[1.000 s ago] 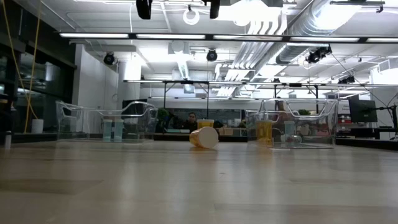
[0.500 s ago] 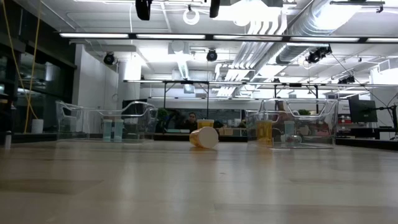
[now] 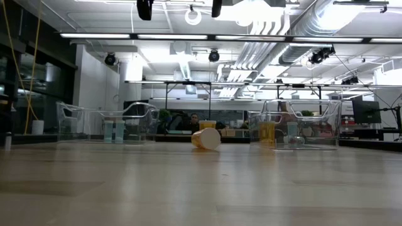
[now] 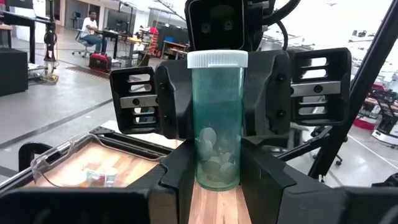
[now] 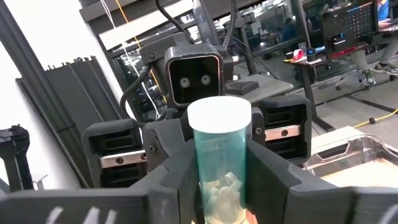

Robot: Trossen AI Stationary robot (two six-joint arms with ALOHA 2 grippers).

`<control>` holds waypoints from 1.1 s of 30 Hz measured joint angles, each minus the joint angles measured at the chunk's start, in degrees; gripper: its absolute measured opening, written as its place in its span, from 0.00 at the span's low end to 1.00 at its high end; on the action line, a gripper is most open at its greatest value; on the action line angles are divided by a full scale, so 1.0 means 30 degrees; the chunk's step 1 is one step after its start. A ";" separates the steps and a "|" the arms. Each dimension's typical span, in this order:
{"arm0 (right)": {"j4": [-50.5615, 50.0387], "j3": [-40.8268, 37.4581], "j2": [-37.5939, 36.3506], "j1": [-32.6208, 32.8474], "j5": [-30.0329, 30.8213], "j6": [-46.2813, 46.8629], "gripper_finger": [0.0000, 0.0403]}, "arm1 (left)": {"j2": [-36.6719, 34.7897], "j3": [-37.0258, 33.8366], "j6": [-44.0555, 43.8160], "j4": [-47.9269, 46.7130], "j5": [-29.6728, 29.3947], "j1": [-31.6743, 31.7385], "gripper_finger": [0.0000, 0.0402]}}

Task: Pick and place medicine bottles into bin by pill shape (circle, oval)
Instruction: Put the blue tablet bottle into the left transparent bin

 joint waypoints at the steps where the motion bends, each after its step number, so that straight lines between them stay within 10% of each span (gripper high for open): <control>1: -0.0004 0.0000 0.0000 0.0000 0.0000 0.0026 0.27 | 0.0000 0.0000 -0.0011 0.0000 0.0000 0.0000 0.25; 33: -0.0042 -0.0040 -0.0579 -0.0599 -0.0353 -0.0546 0.21 | -0.1549 0.0051 0.0251 -0.4326 -0.0032 0.0015 0.37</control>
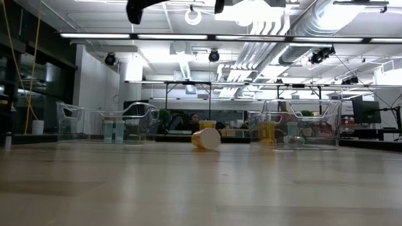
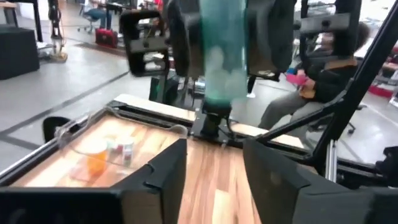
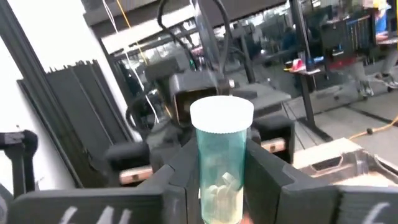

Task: Pick and place medicine bottles into bin by pill shape (circle, oval)
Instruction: Put the blue tablet bottle into the left transparent bin

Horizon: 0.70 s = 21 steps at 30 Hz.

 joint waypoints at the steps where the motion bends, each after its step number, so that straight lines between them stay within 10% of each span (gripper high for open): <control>1: -0.0163 0.0026 -0.0086 -0.0081 -0.0125 0.0001 0.21 | -0.0379 0.0000 0.0000 -0.0501 -0.0098 0.0000 0.39; 10: -0.5269 0.0001 0.0057 -0.0116 -0.0805 -0.1154 0.21 | -0.3397 0.0438 -0.0081 -0.4216 -0.0737 -0.0007 0.47; 21: -0.7969 0.0004 0.0958 0.0679 -0.0572 -0.2627 0.21 | 0.0905 0.3715 -0.0087 -0.9102 0.1012 -0.0007 0.55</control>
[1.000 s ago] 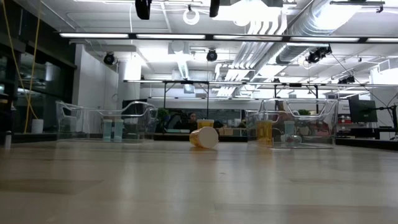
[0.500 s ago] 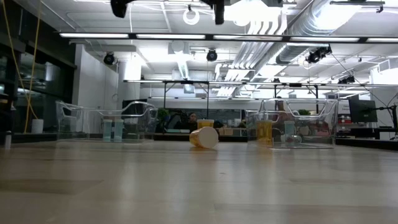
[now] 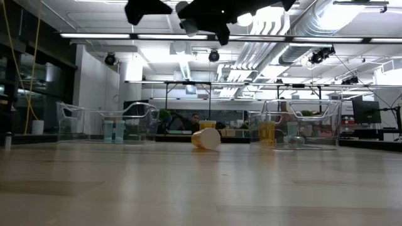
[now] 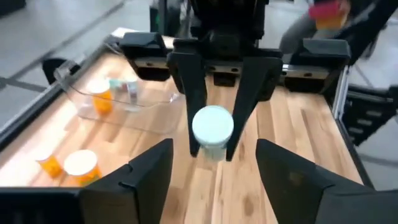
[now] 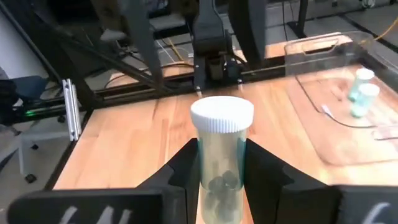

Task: Pick and place medicine bottles into bin by pill shape (circle, oval)
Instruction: Put the blue tablet bottle into the left transparent bin

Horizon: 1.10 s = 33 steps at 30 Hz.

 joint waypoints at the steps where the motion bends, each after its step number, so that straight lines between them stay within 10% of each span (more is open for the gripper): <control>1: 0.0039 0.0003 0.0149 0.0059 0.0000 -0.0021 0.21 | 0.0469 0.0257 0.0000 0.0065 0.0102 0.0000 0.56; 33: -0.1326 0.0007 0.0204 0.0109 -0.0714 -0.1442 0.21 | 0.3061 0.1283 0.1013 0.0022 0.1220 0.0146 0.44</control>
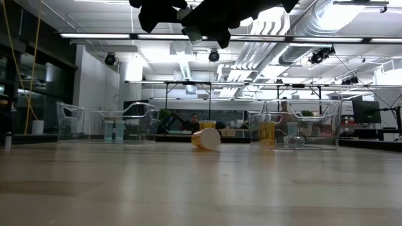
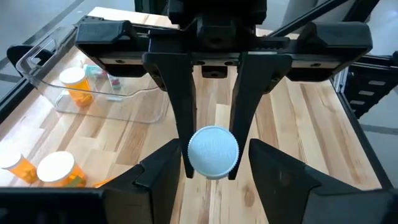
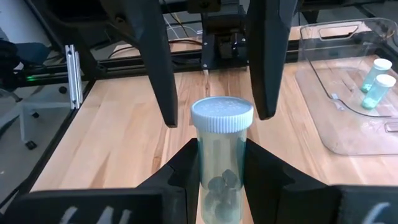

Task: Pick and place medicine bottles into bin by pill shape (circle, oval)
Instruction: Put the blue tablet bottle into the left transparent bin

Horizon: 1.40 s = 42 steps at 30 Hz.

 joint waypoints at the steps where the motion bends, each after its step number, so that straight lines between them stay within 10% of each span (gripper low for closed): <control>1: -0.0007 0.0000 0.0000 0.0000 -0.0014 -0.0117 0.21 | 0.0001 0.0000 0.0000 0.0000 0.0000 0.0000 0.44; 35: 0.0430 0.0000 -0.0015 0.0085 -0.0488 -0.0759 0.21 | 0.0016 -0.0044 0.1142 0.0173 0.0204 -0.0007 0.23; 42: 0.0316 0.0000 -0.0134 -0.0114 -0.0457 0.0550 0.39 | -0.0160 -0.0036 0.0998 -0.0339 0.0262 0.0487 0.23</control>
